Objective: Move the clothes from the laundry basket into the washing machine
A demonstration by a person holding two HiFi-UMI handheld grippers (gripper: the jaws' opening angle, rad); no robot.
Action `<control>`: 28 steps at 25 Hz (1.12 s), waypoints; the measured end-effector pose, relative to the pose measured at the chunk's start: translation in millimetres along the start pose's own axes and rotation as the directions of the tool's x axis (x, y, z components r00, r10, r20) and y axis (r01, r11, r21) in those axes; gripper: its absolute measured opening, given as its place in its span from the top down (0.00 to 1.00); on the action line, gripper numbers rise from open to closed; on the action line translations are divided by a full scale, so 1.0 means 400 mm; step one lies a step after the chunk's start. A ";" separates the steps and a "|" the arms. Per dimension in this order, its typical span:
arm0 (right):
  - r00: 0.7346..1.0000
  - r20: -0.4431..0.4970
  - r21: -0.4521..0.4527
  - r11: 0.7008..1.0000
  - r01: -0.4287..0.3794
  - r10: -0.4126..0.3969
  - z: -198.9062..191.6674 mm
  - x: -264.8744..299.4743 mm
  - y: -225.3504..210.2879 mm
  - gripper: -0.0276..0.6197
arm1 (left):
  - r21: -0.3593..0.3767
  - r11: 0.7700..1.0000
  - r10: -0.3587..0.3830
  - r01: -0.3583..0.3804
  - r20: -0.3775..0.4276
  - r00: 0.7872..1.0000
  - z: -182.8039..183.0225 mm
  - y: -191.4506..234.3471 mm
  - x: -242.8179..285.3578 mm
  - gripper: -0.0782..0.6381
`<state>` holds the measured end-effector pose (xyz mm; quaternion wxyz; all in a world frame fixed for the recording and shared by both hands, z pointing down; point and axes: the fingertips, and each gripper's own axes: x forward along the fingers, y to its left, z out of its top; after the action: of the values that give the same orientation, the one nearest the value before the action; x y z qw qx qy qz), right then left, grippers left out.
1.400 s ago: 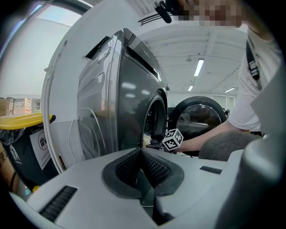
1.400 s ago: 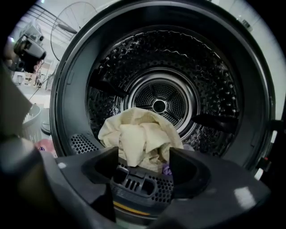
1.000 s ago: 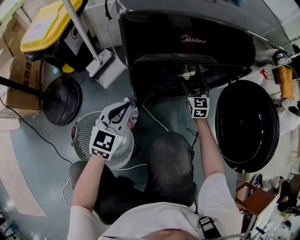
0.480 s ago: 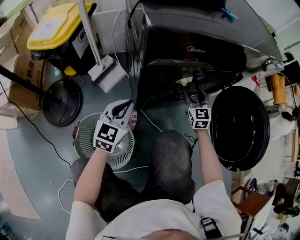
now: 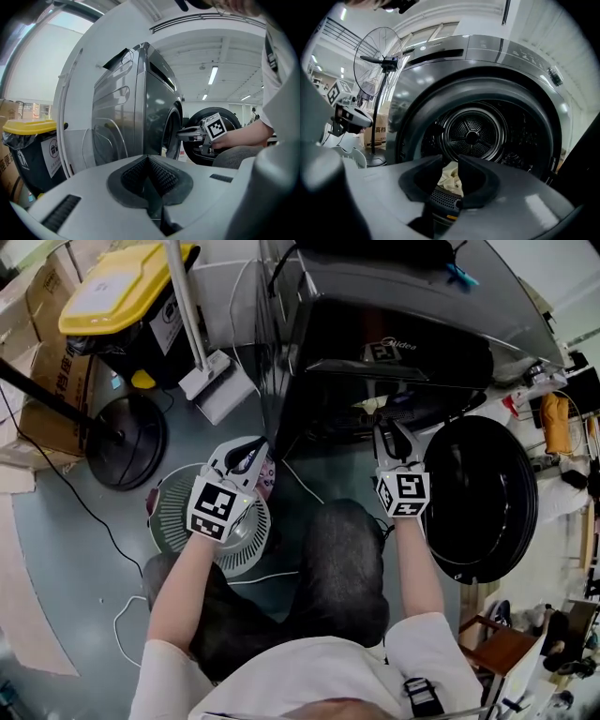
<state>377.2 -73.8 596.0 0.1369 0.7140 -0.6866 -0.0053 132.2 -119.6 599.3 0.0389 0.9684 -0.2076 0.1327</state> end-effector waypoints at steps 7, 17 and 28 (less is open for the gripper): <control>0.998 0.038 0.025 0.998 -0.050 0.049 0.061 -0.011 0.058 0.83 | -0.038 0.999 0.020 -0.019 0.016 1.000 0.014 0.024 -0.025 0.88; 0.991 0.074 0.045 0.992 -0.119 0.116 0.117 -0.029 0.126 0.94 | -0.014 0.999 0.034 -0.034 0.018 0.999 0.020 0.027 -0.019 0.88; 0.967 0.116 -0.020 0.973 -0.228 0.229 0.188 -0.021 0.237 0.94 | -0.037 0.998 0.055 -0.052 0.060 0.997 0.043 0.042 -0.042 0.88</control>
<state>269.0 -81.6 541.2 0.0982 0.6282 -0.7711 -0.0338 114.8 -130.4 578.4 0.0461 0.9653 -0.2368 0.1003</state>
